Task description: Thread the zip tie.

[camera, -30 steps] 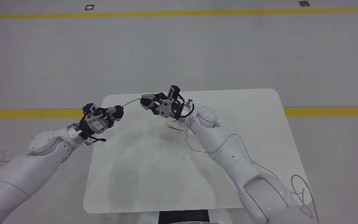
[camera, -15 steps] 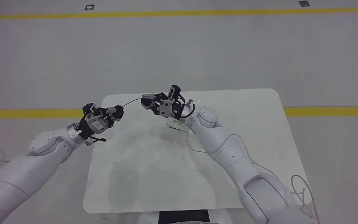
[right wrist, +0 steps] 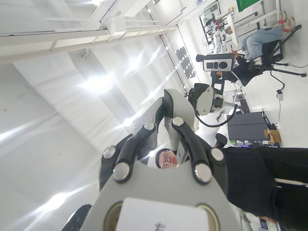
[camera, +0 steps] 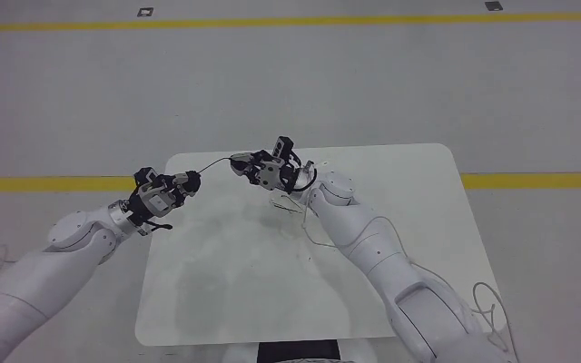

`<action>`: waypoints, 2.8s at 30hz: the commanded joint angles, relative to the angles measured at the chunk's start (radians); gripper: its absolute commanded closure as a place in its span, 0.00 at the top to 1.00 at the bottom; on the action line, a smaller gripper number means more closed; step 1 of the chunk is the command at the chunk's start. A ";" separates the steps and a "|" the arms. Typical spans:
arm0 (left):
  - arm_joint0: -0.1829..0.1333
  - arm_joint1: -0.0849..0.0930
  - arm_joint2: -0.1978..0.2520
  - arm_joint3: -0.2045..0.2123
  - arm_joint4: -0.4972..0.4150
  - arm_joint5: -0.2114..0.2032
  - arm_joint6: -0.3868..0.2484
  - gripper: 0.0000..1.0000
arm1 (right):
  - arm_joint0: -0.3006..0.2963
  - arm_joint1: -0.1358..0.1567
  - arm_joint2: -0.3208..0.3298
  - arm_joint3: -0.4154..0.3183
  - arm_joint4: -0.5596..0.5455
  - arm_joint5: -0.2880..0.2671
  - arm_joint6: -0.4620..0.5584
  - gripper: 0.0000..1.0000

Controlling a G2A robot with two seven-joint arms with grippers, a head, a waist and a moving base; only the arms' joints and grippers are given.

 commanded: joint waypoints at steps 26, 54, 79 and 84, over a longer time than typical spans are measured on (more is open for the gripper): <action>0.000 0.000 0.000 0.000 0.000 0.000 0.000 0.00 | -0.013 0.005 0.006 -0.020 -0.009 -0.024 0.027 0.34; 0.000 0.000 0.000 0.000 0.000 0.000 0.000 0.00 | 0.007 -0.008 -0.014 0.020 0.006 -0.025 0.021 0.11; 0.000 0.000 0.000 0.000 0.000 0.000 0.000 0.00 | 0.004 -0.008 -0.009 0.019 -0.004 -0.037 0.014 0.00; 0.000 0.000 0.000 0.000 0.000 0.000 0.000 1.00 | 0.002 -0.007 -0.007 0.020 -0.011 -0.039 0.004 0.00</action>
